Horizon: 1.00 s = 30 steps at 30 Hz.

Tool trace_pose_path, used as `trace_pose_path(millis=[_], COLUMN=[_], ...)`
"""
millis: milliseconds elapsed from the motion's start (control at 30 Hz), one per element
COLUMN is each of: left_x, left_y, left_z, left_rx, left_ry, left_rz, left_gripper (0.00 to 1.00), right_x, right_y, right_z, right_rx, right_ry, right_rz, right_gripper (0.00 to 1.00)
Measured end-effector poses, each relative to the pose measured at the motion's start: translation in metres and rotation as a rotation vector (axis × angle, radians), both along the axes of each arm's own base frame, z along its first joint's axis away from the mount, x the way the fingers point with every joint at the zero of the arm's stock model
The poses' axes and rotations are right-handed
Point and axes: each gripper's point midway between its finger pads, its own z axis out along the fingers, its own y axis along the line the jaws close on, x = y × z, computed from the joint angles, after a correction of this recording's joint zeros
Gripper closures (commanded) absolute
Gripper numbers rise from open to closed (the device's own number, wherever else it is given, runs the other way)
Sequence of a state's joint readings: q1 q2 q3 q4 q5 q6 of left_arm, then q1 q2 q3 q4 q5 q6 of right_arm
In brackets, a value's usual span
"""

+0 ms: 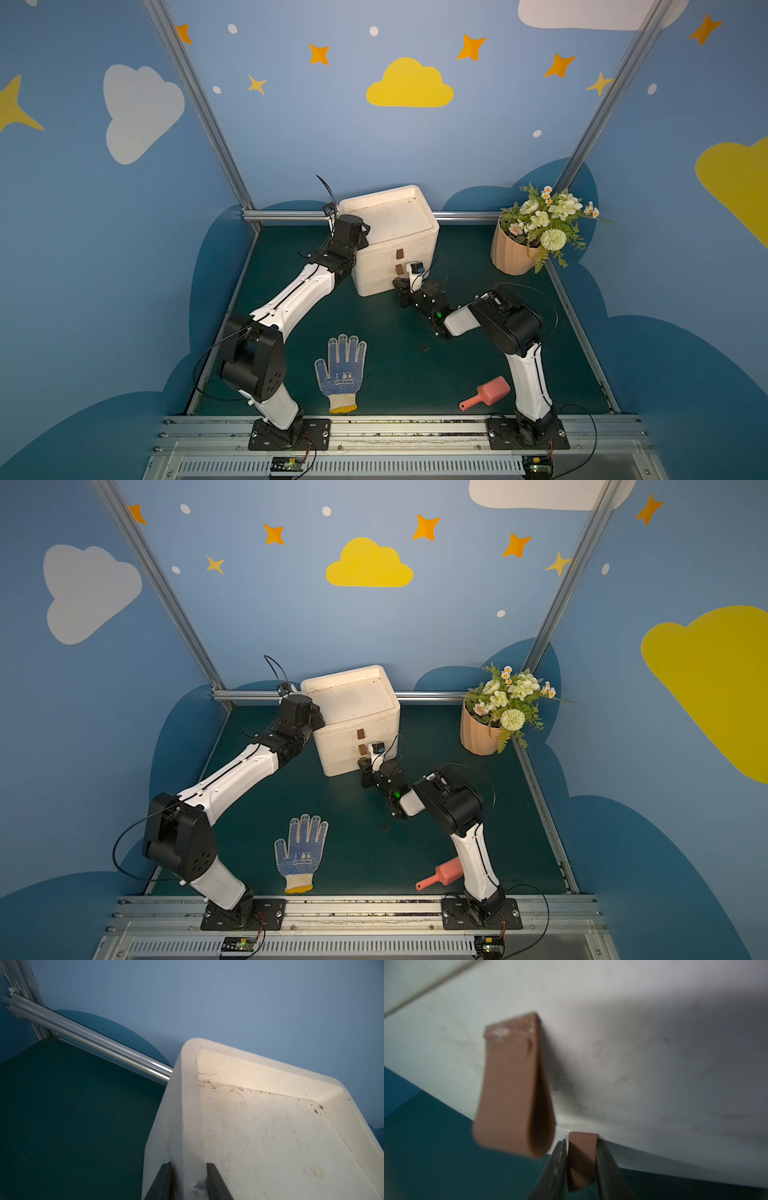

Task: Place the umbrella in the drawer by color
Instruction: Close the drawer in the storage box, then move the storage box to the center of the board.

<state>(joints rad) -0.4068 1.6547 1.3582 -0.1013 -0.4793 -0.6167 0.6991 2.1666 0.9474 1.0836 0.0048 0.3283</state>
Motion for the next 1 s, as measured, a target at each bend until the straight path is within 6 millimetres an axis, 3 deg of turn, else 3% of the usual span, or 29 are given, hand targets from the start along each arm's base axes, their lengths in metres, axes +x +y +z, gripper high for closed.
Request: trace_pose_path(millis=[133,233,433,767,867,1000], left_x=[-0.003,-0.007,-0.013,-0.026,-0.033,-0.043], left_y=[0.000,-0.005,-0.011,-0.020,-0.028,-0.039], left_z=[0.001,0.001,0.001,0.001,0.001,0.000], left_rx=[-0.001,0.004,0.006,0.018,0.022,0.010], left_ry=[-0.001,0.001,0.005,0.009,0.021,0.040], left_rz=[-0.003,-0.032,-0.077,-0.114,-0.134,-0.186], left_gripper=[0.71,0.71,0.72,0.71,0.71,0.70], right_x=[-0.004,-0.020,-0.066,-0.104,-0.119,-0.132], right_y=[-0.003,-0.024,-0.085,-0.178,-0.205,-0.233], right_z=[0.001,0.018,0.085,0.205,0.216,0.213], right_rx=[0.007,0.008,0.031,-0.083,-0.091,-0.141], right_ry=[0.008,-0.002,-0.066,-0.089,-0.115,-0.124], right_rz=[0.000,-0.022,-0.108,-0.357,-0.418,-0.484], right_gripper=[0.66,0.59,0.53,0.48,0.46,0.42])
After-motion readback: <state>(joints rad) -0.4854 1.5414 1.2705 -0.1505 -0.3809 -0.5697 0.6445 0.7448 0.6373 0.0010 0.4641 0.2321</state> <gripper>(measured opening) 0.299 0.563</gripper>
